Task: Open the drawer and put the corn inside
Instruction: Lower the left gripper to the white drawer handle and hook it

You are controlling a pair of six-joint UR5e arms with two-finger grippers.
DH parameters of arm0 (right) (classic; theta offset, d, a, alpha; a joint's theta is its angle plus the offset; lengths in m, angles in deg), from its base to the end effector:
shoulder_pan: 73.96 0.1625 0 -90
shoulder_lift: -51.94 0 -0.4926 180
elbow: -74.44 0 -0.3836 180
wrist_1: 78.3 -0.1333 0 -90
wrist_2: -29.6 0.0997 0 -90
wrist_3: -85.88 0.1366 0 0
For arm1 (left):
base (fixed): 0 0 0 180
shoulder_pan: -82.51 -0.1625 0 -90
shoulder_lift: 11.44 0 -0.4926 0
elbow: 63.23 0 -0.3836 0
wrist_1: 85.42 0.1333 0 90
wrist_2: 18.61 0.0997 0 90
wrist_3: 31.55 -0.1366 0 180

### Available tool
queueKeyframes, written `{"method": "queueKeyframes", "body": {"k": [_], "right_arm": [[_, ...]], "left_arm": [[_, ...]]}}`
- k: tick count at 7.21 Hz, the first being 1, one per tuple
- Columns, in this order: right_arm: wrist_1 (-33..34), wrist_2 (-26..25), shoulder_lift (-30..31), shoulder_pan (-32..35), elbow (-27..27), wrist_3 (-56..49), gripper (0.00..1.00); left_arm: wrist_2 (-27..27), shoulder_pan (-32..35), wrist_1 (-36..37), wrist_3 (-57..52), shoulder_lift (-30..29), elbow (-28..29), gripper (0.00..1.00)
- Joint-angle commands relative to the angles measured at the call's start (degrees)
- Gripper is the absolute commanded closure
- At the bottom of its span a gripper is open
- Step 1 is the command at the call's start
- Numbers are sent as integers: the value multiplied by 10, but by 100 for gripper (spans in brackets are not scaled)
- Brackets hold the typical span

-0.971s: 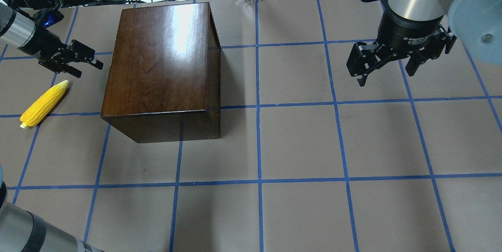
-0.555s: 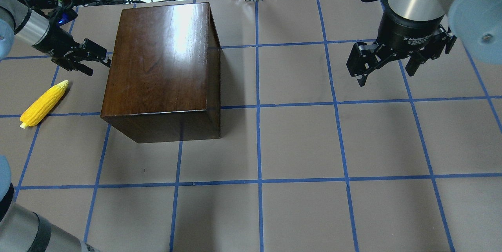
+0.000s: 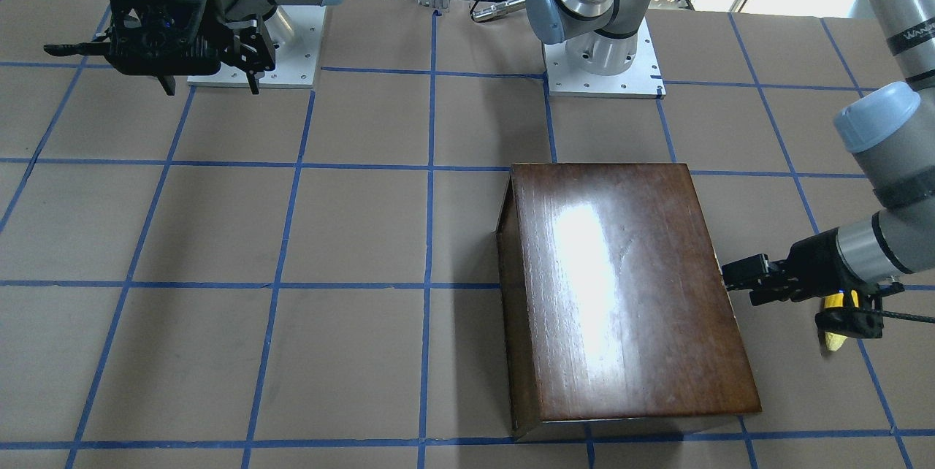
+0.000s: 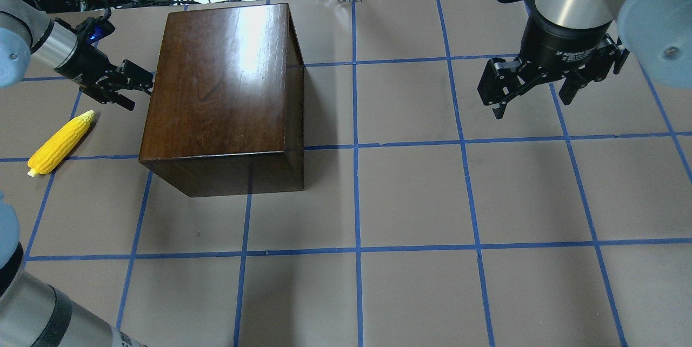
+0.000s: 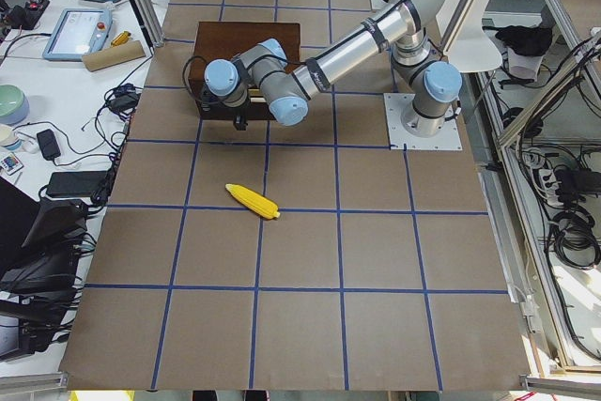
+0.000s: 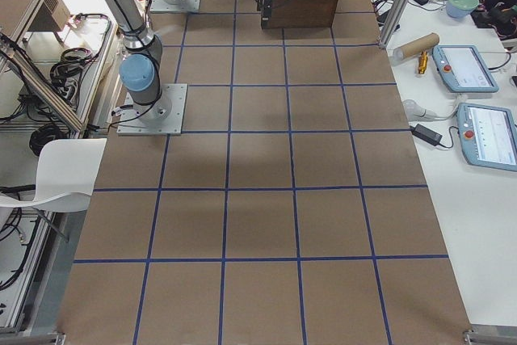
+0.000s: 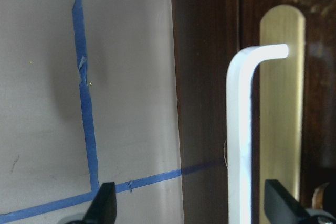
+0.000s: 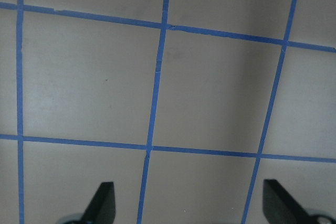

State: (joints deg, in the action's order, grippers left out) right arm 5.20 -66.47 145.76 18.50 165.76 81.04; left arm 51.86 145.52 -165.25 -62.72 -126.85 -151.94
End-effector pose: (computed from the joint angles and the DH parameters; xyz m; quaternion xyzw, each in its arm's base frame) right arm 0.1376 -0.4349 0.5283 0.0654 -0.9958 -0.0359 0.0522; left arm 0.1252 -0.6401 0.3017 -0.0151 -0.9783 -0.0228 0.2053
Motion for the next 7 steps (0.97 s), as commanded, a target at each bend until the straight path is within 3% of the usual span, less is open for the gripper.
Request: {"method": "queueKeyframes", "body": {"k": [1, 7], "right_arm": [[0, 0, 0, 0, 0, 0, 0], [0, 0, 0, 0, 0, 0, 0]], "left_arm": [[1, 0, 2, 1, -6, -1, 0], [37, -8, 4, -2, -11, 5, 0]]}}
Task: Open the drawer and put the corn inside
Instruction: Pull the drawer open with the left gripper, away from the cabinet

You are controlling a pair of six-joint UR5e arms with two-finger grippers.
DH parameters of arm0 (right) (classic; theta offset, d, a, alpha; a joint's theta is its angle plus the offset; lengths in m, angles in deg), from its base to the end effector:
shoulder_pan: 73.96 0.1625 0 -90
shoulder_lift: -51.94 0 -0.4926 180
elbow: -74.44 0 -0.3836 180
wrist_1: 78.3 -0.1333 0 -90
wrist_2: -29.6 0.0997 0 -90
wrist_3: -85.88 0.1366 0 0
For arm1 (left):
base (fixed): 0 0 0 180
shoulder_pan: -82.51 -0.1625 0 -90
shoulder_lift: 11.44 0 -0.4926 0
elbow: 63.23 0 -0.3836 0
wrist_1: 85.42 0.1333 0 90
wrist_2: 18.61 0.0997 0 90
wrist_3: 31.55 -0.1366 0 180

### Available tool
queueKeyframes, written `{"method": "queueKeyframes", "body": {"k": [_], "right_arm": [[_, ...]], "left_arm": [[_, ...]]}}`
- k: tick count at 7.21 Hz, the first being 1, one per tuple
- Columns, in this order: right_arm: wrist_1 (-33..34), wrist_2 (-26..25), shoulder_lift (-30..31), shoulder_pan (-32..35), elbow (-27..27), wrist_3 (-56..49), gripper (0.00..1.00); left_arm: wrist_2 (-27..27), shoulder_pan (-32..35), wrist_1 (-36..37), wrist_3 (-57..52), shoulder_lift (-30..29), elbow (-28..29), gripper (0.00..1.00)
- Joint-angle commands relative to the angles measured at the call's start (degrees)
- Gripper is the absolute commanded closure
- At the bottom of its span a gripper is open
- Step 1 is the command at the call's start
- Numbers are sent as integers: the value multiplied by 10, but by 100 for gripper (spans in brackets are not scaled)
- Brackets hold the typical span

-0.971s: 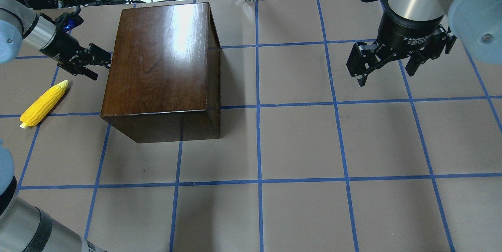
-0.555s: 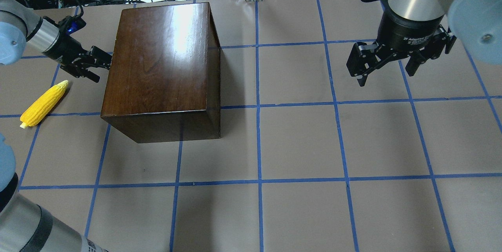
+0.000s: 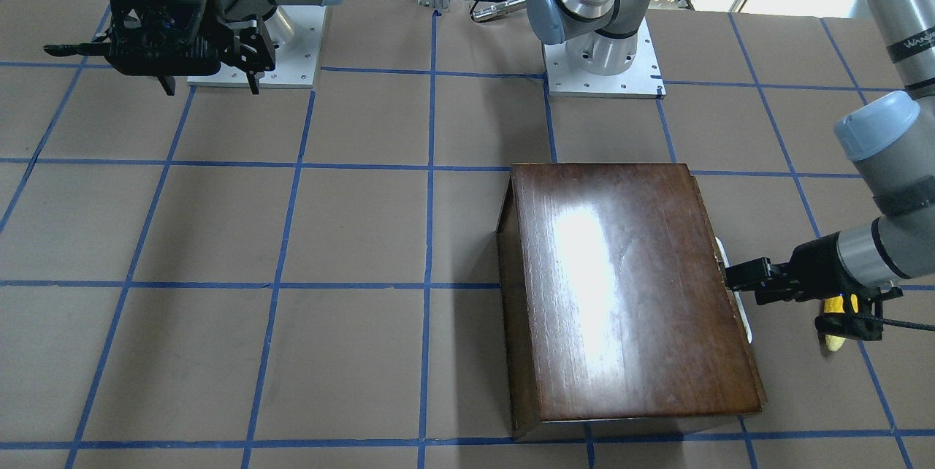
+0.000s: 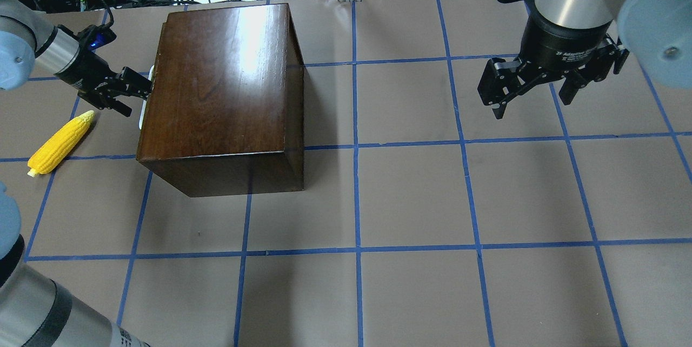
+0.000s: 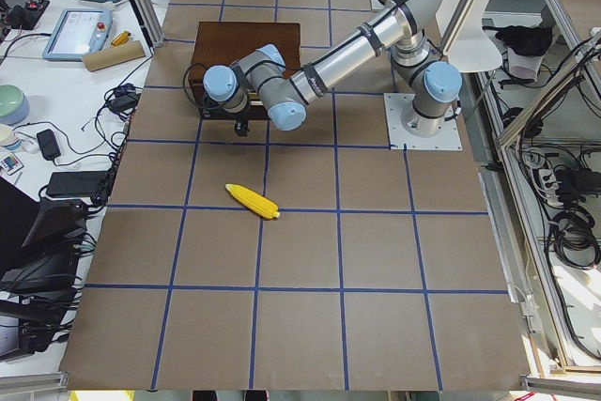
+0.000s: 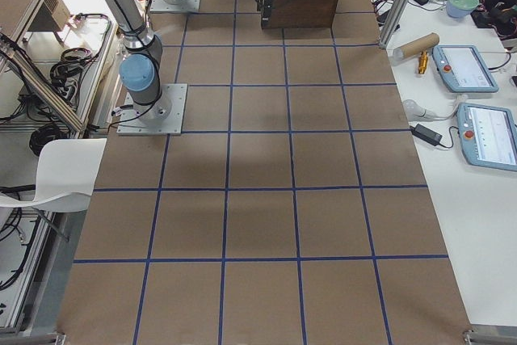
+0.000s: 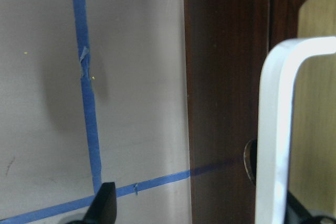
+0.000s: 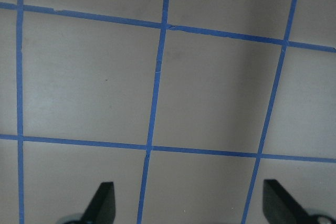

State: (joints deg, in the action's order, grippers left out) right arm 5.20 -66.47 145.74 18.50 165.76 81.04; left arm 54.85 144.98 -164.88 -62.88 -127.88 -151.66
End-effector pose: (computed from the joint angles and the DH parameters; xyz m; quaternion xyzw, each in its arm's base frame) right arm 0.1377 -0.4350 0.5281 0.0654 -0.9958 -0.0361 0.0522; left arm 0.1392 -0.6396 0.2907 -0.0146 -0.9819 -0.0374 0.1849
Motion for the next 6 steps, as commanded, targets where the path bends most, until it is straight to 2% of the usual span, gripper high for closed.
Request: {"method": "queueKeyframes", "body": {"k": [1, 6], "right_arm": [[0, 0, 1, 0, 0, 0, 0], [0, 0, 1, 0, 0, 0, 0]], "left_arm": [[8, -12, 0, 0, 1, 2, 0], [26, -63, 1, -25, 1, 4, 0]]}}
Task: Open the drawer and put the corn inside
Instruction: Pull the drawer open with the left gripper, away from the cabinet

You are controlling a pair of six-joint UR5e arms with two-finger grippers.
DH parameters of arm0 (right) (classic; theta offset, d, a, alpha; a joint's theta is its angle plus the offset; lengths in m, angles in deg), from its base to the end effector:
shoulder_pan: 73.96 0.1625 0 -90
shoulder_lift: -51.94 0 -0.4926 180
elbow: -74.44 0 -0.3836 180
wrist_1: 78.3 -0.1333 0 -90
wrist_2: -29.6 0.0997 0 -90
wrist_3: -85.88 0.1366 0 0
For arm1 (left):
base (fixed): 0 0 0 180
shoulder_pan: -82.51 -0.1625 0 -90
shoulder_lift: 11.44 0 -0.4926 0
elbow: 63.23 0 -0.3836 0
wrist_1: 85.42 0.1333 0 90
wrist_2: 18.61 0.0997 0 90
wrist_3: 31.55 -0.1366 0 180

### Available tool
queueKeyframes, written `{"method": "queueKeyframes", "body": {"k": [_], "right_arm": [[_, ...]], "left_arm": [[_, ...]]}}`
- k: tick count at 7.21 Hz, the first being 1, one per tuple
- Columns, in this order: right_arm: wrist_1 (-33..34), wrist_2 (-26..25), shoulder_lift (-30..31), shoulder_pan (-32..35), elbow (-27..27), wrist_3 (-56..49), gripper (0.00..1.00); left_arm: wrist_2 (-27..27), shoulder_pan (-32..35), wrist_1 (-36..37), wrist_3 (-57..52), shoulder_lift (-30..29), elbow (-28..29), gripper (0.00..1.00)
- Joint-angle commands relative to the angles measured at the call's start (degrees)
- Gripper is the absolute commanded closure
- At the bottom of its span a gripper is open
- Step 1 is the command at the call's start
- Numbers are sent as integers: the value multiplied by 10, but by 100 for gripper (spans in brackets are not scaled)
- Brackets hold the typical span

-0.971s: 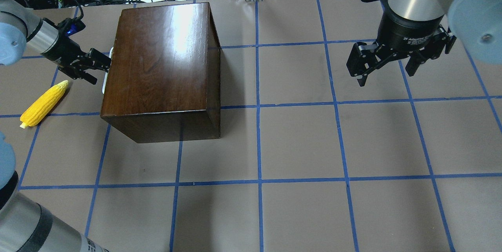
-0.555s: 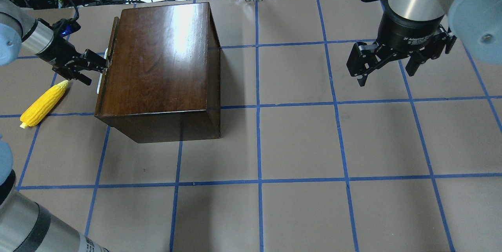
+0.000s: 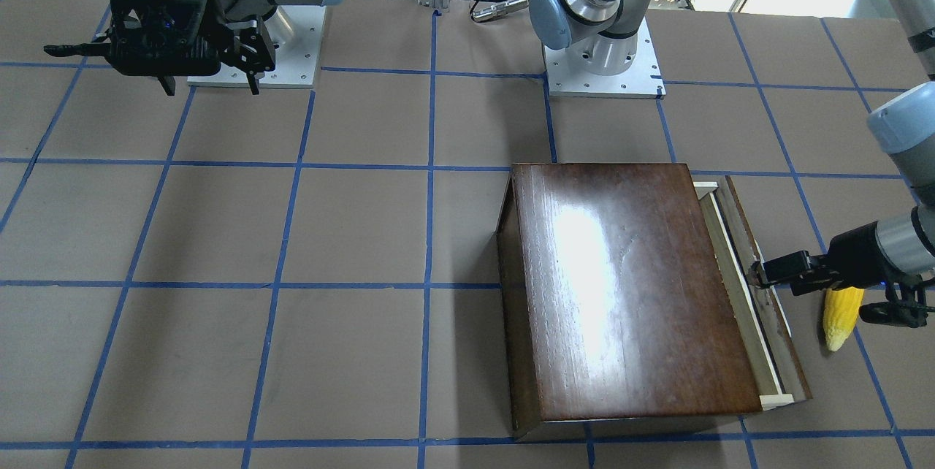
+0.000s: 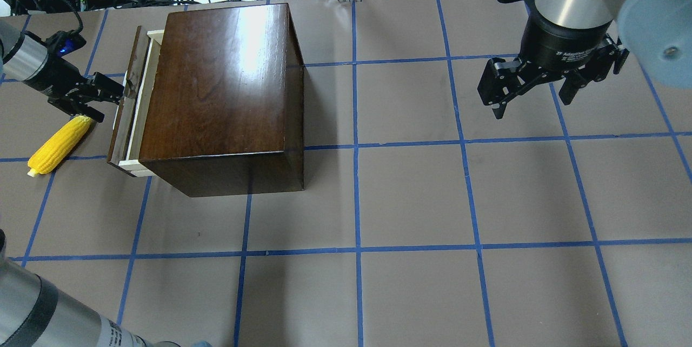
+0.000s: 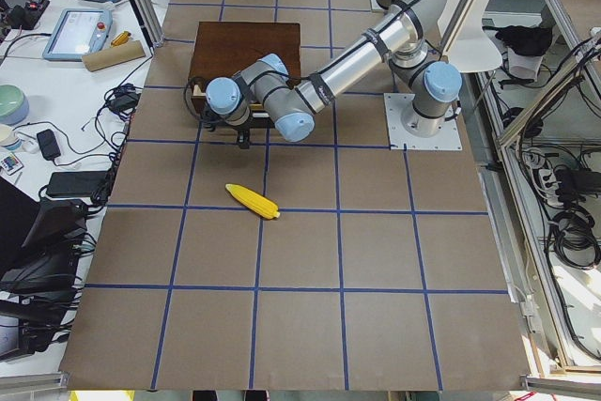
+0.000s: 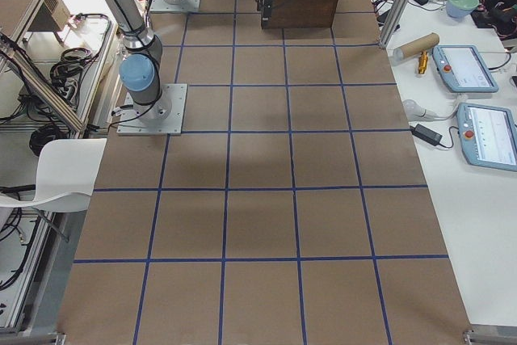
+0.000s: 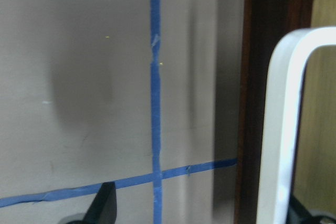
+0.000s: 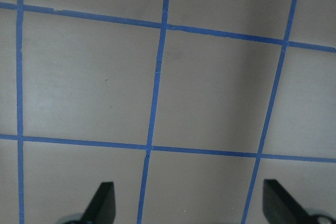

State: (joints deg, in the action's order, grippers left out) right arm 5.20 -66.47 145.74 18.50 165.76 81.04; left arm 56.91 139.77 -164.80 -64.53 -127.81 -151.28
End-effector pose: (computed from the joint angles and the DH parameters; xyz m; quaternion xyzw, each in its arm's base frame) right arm 0.1377 -0.4350 0.5281 0.0654 -0.9958 -0.0361 0.0522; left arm 0.2017 -0.6233 0.2930 0.0131 -0.9849 -0.0322 0.1698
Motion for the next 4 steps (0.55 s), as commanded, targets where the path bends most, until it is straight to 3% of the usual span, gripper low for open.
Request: {"method": "queueKeyframes", "body": {"k": [1, 4], "right_arm": [[0, 0, 0, 0, 0, 0, 0], [0, 0, 1, 0, 0, 0, 0]], "left_arm": [[7, -18, 0, -14, 0, 2, 0], [7, -41, 0, -26, 1, 3, 0]]}}
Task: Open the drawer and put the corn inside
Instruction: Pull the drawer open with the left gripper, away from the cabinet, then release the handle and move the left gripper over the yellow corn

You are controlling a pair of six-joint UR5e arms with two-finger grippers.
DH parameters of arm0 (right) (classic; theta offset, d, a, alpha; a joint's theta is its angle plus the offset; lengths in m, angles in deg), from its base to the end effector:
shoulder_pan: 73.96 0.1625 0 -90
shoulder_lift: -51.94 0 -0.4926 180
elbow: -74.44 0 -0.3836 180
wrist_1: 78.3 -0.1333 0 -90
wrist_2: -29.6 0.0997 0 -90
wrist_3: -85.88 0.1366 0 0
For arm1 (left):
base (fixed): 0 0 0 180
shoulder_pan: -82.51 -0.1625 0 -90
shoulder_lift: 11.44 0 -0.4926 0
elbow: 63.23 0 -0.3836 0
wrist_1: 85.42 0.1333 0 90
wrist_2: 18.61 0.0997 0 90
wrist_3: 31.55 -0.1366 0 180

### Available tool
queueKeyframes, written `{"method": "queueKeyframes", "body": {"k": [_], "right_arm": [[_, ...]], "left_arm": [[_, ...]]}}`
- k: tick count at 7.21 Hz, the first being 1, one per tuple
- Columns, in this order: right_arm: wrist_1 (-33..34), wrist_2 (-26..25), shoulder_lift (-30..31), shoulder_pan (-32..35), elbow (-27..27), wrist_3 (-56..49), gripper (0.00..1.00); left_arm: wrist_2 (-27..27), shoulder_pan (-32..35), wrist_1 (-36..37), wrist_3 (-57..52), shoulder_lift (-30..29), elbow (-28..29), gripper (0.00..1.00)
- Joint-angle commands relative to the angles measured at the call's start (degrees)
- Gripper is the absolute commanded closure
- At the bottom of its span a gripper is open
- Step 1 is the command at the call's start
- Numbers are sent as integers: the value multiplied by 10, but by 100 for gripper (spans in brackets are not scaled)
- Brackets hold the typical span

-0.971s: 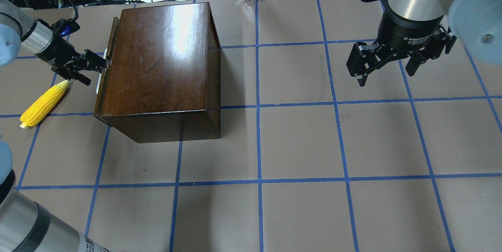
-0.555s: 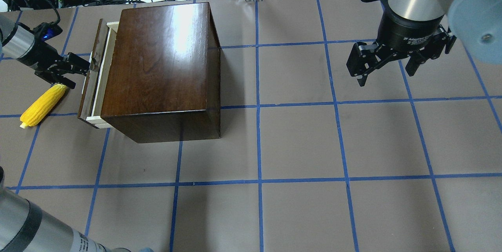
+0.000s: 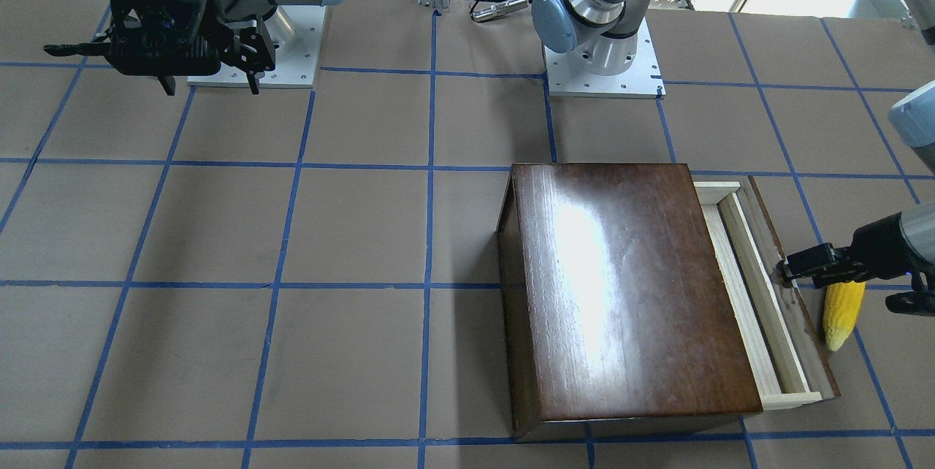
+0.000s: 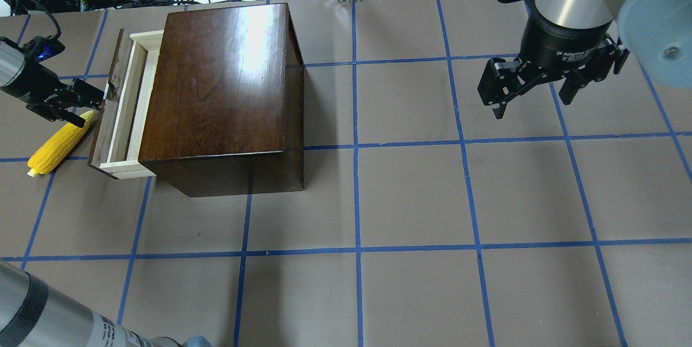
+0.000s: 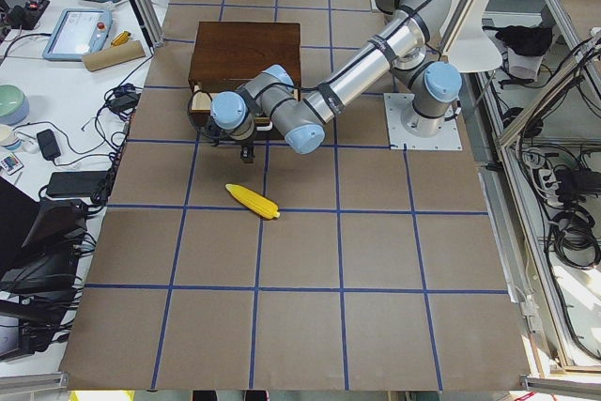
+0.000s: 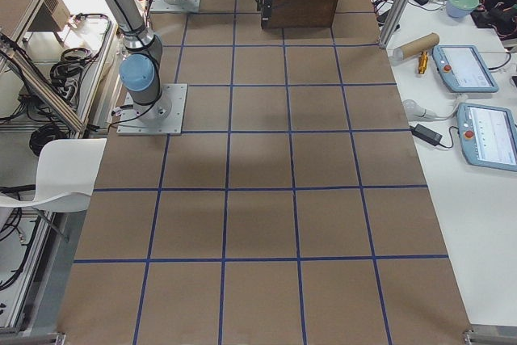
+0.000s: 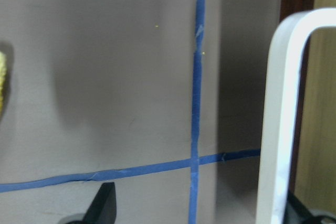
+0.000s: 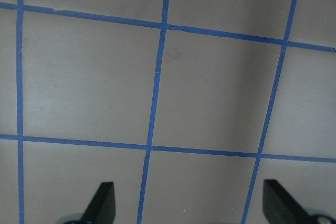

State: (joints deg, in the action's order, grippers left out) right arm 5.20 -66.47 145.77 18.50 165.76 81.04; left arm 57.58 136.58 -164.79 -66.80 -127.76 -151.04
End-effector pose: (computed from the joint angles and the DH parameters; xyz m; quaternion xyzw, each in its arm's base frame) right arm 0.1376 -0.4348 0.5284 0.0654 -0.9959 -0.0359 0.0522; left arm 0.2380 -0.6111 0.2950 0.0200 -0.9858 -0.0254 0.1650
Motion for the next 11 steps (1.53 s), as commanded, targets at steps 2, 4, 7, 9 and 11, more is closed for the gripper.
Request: {"method": "queueKeyframes", "body": {"k": [2, 4, 7, 9, 11], "right_arm": [[0, 1, -1, 0, 0, 0, 0], [0, 0, 0, 0, 0, 0, 0], [0, 0, 0, 0, 0, 0, 0], [0, 0, -1, 0, 0, 0, 0], [0, 0, 0, 0, 0, 0, 0]], "left_arm": [[0, -16, 0, -8, 0, 1, 0], [1, -17, 0, -17, 1, 2, 0], [0, -35, 0, -26, 0, 1, 0], [0, -34, 0, -25, 6, 4, 0], [2, -31, -25, -22, 8, 46, 0]]}}
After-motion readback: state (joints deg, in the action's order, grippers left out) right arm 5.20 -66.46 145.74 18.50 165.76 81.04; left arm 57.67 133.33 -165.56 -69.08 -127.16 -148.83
